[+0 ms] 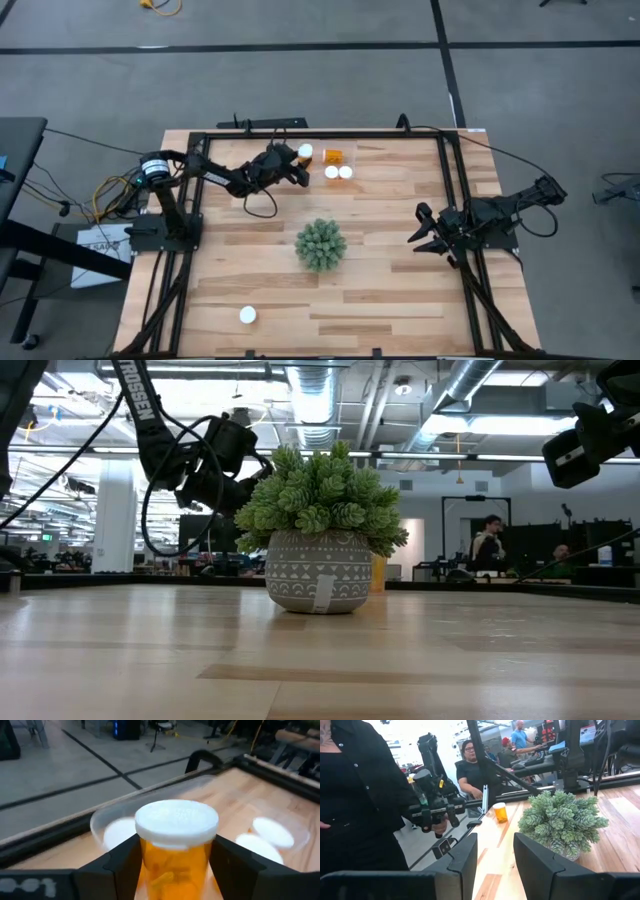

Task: Pick and place pill bottles into a basket
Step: Put the orange pill bottle into the transparent bin

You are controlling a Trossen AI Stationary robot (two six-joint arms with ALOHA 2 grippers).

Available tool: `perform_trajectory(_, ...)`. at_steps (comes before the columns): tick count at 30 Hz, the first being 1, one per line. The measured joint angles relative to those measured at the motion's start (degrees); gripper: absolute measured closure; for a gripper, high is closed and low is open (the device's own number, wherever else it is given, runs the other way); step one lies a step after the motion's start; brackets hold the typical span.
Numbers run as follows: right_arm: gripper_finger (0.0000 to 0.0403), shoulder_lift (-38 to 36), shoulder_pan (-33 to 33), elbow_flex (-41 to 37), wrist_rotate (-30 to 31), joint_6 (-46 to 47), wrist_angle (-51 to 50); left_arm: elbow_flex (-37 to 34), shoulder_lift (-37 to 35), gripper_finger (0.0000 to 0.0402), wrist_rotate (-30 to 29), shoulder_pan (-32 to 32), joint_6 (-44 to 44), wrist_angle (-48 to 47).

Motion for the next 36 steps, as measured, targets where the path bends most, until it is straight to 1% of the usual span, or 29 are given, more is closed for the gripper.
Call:
perform_trajectory(6,0.0283,0.0,0.0,0.0,0.0,0.0,0.0,1.8,2.7,0.0175,2.1,-0.1,-0.7,1.2)
perform_trajectory(12,0.0283,0.0,0.0,0.0,0.0,0.0,0.0,5.0,5.4,0.0173,2.2,-0.6,-1.5,1.5)
perform_trajectory(19,0.0283,0.0,0.0,0.0,0.0,0.0,0.0,6.2,5.1,0.0172,1.5,-0.6,0.6,1.2)
perform_trajectory(24,0.0283,0.0,0.0,0.0,0.0,0.0,0.0,6.7,1.2,0.0172,1.4,-0.7,3.6,-0.2)
perform_trajectory(28,0.0283,0.0,0.0,0.0,0.0,0.0,0.0,6.7,-4.9,0.0172,1.3,-0.9,5.4,-5.9)
perform_trajectory(29,0.0283,0.0,0.0,0.0,0.0,0.0,0.0,6.8,-6.7,0.0172,2.1,-1.1,5.4,-8.3)
perform_trajectory(31,0.0283,0.0,0.0,0.0,0.0,0.0,0.0,6.8,-10.2,0.0172,5.4,-1.7,6.1,-13.4)
perform_trajectory(36,0.0283,0.0,0.0,0.0,0.0,0.0,0.0,6.4,-18.6,0.0172,11.6,-5.2,9.1,-24.8)
